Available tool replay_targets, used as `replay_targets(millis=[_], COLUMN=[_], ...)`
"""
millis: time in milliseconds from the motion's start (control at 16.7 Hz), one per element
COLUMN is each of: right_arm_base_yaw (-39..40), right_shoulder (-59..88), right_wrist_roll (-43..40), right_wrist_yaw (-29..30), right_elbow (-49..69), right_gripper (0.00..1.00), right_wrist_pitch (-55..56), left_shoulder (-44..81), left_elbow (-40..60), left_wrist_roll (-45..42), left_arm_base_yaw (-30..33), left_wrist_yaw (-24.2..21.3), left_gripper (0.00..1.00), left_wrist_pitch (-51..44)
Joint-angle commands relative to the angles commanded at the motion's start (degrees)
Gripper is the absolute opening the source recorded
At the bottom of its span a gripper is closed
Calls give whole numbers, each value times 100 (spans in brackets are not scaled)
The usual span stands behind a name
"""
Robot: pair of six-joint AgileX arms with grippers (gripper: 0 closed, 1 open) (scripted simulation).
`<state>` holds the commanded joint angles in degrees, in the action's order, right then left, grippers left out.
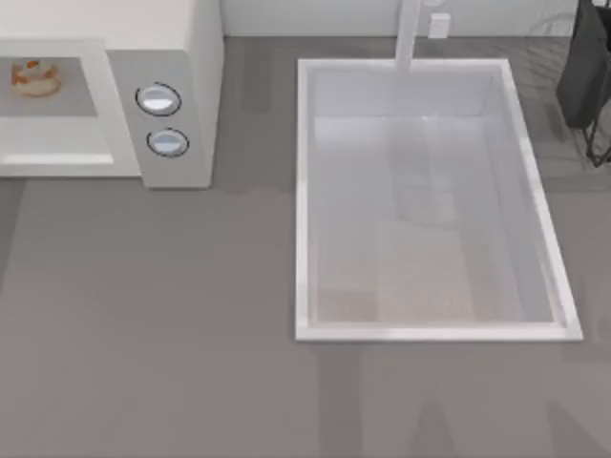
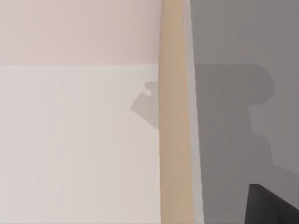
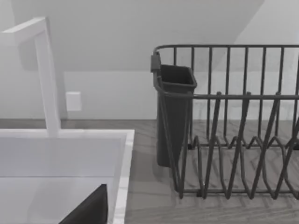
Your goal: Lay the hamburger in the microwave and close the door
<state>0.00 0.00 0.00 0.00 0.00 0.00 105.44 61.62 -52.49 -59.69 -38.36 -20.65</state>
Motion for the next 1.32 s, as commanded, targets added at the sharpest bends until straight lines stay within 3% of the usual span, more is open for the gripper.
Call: replay_targets(millis=[420, 900, 1320], right_arm_base_yaw=[0, 0, 0], right_shoulder=[0, 0, 0], right_wrist_roll=[0, 0, 0], right_wrist_yaw=[0, 0, 0], right_elbow=[0, 0, 0], right_gripper=[100, 100, 100], right_wrist_pitch=[0, 0, 0], left_shoulder=[-231, -1720, -1885], left_elbow=[-226, -2039, -2225], left_wrist_roll=[162, 1088, 1243], left_arm_base_yaw=[122, 1019, 1144], left_wrist_yaw=[81, 493, 585], left_gripper=[0, 0, 0], left_wrist_pitch=[104, 955, 1021])
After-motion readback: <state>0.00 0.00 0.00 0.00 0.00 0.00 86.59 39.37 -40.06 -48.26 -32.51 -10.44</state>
